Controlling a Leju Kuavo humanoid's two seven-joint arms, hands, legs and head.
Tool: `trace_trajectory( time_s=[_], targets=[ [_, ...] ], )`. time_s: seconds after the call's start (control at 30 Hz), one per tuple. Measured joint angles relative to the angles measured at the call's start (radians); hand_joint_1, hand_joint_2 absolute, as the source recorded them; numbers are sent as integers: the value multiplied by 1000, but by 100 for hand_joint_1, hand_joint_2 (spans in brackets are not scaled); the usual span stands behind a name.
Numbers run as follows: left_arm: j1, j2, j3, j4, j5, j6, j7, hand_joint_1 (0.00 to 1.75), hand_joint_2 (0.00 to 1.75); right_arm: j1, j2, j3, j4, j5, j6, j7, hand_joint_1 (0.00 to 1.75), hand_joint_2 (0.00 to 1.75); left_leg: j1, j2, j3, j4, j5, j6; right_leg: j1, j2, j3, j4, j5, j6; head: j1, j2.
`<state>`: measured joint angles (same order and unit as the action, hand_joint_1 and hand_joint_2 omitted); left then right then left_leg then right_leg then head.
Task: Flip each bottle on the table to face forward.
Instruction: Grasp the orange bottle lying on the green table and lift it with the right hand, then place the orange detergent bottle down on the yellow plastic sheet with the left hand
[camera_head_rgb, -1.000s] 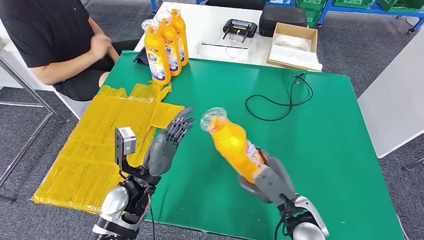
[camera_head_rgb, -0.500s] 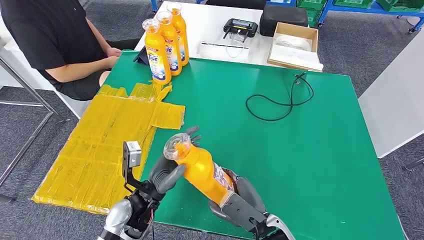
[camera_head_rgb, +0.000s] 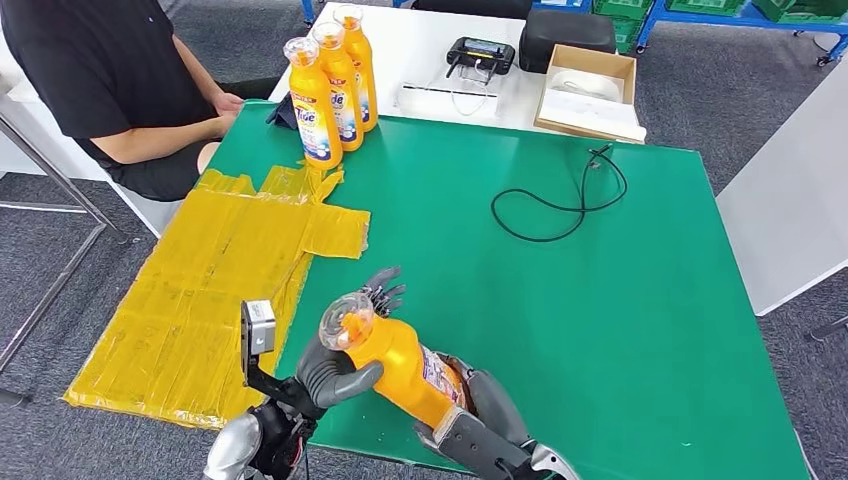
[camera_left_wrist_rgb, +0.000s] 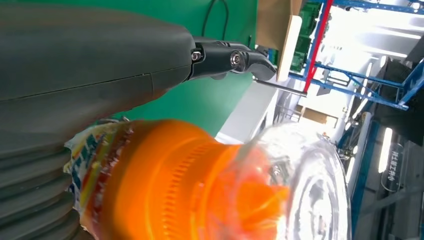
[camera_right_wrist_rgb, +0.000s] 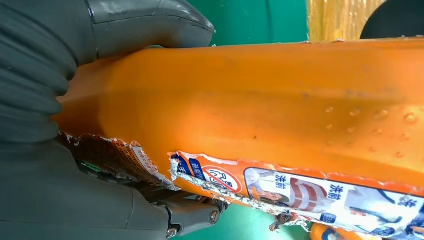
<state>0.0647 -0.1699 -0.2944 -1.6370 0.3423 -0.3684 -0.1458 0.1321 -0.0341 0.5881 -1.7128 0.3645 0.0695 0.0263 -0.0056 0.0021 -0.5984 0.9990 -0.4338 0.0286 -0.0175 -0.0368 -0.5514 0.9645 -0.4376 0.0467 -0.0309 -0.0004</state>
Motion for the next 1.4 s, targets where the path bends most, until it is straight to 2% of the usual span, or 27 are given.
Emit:
trace_trajectory(
  time_s=[0.27, 0.43, 0.63, 0.97, 1.2, 1.4],
  targets=[
    [13, 5, -9, -5, 2, -6, -6, 0, 175, 0, -7, 9, 0, 13, -7, 0, 175, 175, 0, 0, 0, 0, 0, 0, 0, 0, 0, 0, 0, 0, 0, 0],
    [50, 28, -25, -20, 70, -16, 1, 0, 175, 6, 3, 33, -11, 144, -83, 40, 175, 175, 0, 0, 0, 0, 0, 0, 0, 0, 0, 0, 0, 0, 0, 0],
    [63, 43, -40, -30, 103, -18, 3, 0, 175, 7, 15, 13, -20, 212, -99, 42, 175, 175, 0, 0, 0, 0, 0, 0, 0, 0, 0, 0, 0, 0, 0, 0],
    [70, 63, -65, -60, 111, -12, 0, 0, 175, 15, 85, -140, -23, 238, -48, 0, 175, 175, 0, 0, 0, 0, 0, 0, 0, 0, 0, 0, 0, 0, 0, 0],
    [75, 68, -68, -70, 111, -11, -5, 0, 175, 24, 116, -157, -22, 256, -42, -6, 175, 175, 0, 0, 0, 0, 0, 0, 0, 0, -1, 0, 0, 0, 0, 0],
    [56, 68, -71, -80, 91, 0, 0, 0, 175, 18, 134, -155, -21, 212, -15, -18, 175, 175, 0, 0, 0, 0, 0, 0, 0, 0, 0, 0, 0, 0, 0, 0]
  ],
)
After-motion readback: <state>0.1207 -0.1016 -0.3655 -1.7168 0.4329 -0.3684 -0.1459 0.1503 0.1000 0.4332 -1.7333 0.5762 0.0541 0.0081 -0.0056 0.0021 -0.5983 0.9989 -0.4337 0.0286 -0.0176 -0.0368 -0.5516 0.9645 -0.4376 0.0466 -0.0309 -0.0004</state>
